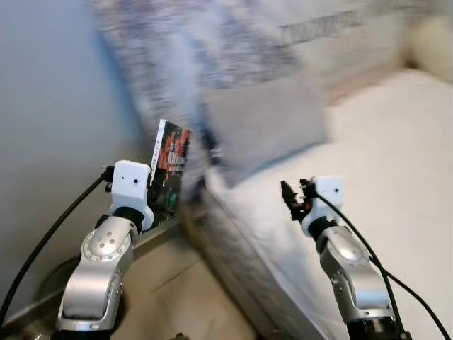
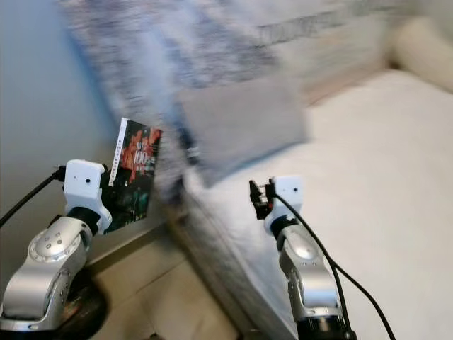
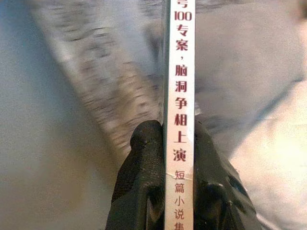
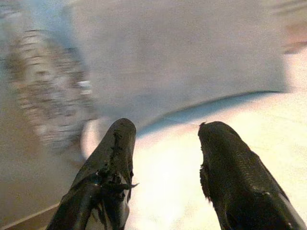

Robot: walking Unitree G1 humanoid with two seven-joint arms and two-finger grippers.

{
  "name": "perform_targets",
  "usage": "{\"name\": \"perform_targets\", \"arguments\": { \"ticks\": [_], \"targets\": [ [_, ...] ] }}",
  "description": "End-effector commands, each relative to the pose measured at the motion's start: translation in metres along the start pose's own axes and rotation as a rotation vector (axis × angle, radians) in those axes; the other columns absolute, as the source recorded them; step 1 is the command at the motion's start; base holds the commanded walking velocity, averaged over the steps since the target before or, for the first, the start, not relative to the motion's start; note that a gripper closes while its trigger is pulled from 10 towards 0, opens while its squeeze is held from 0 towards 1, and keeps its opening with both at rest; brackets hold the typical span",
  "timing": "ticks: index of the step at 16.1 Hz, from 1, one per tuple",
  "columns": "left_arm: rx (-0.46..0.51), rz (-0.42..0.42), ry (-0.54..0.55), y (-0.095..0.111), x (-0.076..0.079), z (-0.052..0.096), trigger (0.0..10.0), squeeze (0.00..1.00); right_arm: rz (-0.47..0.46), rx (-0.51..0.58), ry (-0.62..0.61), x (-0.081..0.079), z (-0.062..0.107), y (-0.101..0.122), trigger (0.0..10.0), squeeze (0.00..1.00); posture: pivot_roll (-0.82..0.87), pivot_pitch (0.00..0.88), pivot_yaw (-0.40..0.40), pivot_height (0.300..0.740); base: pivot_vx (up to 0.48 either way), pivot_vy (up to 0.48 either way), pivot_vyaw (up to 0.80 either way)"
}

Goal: Clean up the room

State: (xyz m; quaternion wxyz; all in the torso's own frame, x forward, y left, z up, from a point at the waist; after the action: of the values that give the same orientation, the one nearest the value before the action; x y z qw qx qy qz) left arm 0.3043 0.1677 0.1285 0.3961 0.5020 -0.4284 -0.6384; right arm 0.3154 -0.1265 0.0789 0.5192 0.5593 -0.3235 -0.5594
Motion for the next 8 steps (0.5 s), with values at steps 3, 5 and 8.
{"name": "perform_targets", "arguments": {
  "ticks": [3,5,8],
  "targets": [
    [0.029,-0.003,0.013,0.0076,-0.0059,-0.0033,10.0,0.00,0.002,-0.009,-0.005,-0.0045,0.0002,-0.0015,10.0,0.00,0.08,0.000,0.048,0.740,0.000,0.000,-0.80],
    [0.029,-0.006,0.019,0.0088,-0.0064,-0.0056,10.0,0.00,0.008,-0.023,-0.013,-0.0058,-0.0016,-0.0035,10.0,0.00,0.09,0.000,0.042,0.740,0.000,0.000,-0.80],
    [0.030,-0.011,0.024,0.0088,-0.0041,-0.0054,10.0,0.00,0.009,-0.034,-0.029,-0.0011,0.0009,-0.0053,10.0,0.00,0.09,0.000,0.028,0.740,0.000,0.000,-0.80]
  ]
}}
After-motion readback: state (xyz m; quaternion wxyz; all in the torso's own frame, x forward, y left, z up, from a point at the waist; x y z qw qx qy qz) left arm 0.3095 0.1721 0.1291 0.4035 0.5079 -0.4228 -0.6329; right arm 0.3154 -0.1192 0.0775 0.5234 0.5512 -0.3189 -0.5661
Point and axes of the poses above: a point about 5 cm out from each wrist's last joint towards the gripper, its own z axis pointing back from the gripper into the wrist, its own y axis along the axis of the wrist's last joint, x = y × z, the point moved 4 cm from there along -z, pointing out of the wrist towards the gripper, and after that the axes turned 11 degrees about -z, right-handed, at the moved point
